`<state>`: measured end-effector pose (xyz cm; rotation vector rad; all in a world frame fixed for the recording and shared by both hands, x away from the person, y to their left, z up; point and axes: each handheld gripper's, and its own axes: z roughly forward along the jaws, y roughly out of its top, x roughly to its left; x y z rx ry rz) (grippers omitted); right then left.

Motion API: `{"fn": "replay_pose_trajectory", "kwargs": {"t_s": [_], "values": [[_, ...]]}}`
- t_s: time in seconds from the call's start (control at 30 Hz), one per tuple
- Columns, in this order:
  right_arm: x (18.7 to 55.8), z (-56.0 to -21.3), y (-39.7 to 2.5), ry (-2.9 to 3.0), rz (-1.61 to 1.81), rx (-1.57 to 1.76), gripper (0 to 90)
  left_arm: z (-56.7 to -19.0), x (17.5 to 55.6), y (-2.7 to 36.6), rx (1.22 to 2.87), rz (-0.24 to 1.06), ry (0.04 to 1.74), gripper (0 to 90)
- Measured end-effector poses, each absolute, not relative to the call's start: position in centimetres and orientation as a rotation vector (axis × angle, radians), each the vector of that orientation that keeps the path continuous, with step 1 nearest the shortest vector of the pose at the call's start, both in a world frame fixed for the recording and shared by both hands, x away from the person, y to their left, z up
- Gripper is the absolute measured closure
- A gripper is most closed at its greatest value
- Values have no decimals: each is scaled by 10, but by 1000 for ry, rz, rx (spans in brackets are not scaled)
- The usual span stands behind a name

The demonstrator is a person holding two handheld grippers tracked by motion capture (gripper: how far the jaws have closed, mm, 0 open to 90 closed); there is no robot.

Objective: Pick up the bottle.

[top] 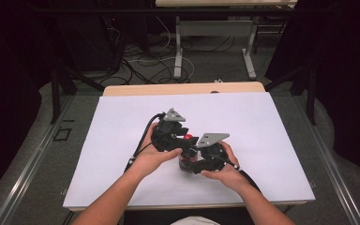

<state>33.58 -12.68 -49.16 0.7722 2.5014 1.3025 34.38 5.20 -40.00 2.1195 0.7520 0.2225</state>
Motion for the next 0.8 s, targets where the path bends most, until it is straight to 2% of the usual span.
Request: {"fn": "replay_pose_trajectory", "kwargs": {"t_s": [0.1,0.4,0.73,0.8], "values": [[336,-491,-127,2495,1316,760,298,-400,344,58,2122,206,696,453],[334,-491,-126,2494,1333,749,298,-405,350,65,2121,161,622,479],[333,-492,-123,2508,1320,728,298,-407,355,56,2140,84,630,594],[334,-492,-124,2506,1318,724,298,-406,353,53,2137,103,673,604]]}}
